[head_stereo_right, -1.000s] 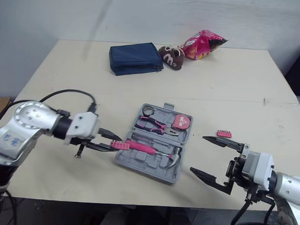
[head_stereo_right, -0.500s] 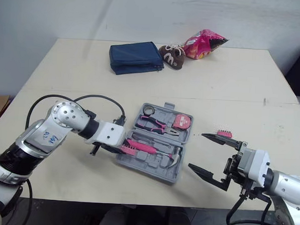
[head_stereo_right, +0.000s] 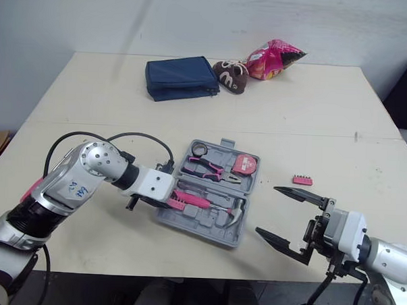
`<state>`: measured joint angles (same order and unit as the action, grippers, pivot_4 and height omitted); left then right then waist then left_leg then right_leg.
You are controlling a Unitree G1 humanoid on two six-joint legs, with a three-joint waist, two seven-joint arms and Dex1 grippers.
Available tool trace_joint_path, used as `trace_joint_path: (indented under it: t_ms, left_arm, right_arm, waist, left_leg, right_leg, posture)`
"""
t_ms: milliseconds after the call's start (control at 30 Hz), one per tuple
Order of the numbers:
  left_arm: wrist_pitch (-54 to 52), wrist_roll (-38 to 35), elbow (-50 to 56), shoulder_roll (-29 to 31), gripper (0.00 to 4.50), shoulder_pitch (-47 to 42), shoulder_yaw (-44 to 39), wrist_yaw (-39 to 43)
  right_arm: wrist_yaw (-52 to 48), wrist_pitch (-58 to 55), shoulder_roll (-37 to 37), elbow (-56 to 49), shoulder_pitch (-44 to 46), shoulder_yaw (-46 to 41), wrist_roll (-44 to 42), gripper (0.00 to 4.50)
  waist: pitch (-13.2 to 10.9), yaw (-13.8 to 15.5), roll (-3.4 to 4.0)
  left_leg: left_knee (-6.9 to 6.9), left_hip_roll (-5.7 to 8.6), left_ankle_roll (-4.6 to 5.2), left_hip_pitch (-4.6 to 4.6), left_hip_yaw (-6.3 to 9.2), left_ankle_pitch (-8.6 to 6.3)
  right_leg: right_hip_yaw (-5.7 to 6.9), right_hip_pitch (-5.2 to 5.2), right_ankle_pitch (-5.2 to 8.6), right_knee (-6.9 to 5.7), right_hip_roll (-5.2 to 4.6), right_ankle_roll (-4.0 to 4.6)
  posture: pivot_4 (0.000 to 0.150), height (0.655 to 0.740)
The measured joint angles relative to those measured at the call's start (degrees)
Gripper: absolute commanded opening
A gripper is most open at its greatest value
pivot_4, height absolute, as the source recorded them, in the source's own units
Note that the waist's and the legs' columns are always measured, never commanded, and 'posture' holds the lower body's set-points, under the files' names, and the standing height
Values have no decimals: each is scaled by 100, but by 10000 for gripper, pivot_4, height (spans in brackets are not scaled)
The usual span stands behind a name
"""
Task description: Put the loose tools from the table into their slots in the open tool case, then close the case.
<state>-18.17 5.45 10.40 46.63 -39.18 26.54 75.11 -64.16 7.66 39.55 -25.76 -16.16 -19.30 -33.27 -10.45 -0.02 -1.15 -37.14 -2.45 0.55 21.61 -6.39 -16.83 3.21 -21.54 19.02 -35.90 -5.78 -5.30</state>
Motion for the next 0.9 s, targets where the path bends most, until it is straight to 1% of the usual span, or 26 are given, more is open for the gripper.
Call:
trace_joint_path:
  t_ms: [433, 633, 800, 900]
  left_arm:
    - [33, 140, -29, -287, 7146, 118, -56, -164]
    - [77, 139, -46, -347, 7146, 128, -60, -119]
    - [60, 109, -50, -338, 7146, 134, -75, -40]
    - [-133, 4, -45, -331, 7146, 138, -87, 72]
  right_arm:
    - [-772, 1113, -256, 872, -518, -165, -27, 45000]
    - [-1038, 1474, -303, 1297, -514, -166, -91, 45000]
    - [-1133, 1615, -304, 1467, -470, -166, -131, 45000]
    - [-1149, 1656, -305, 1495, -469, -165, -134, 45000]
  waist:
    - [0, 34, 0]
    - [0, 34, 1]
    - [0, 25, 1]
    - [0, 11, 1]
  left_leg:
    - [-7, 0, 9, -9, -6, -6]
    - [-8, 0, 9, -11, -7, -6]
    - [-8, -1, 7, -12, -8, -6]
    - [-8, -2, 7, -13, -8, -6]
  right_leg:
    - [-11, 7, 0, -5, -11, 0]
    - [-12, 8, 0, -7, -18, 0]
    - [-13, 8, 0, -7, -19, 0]
    - [-13, 8, 0, -7, -19, 0]
  posture:
    - [1500, 7400]
    - [1500, 7400]
    - [1500, 7400]
    - [1500, 7400]
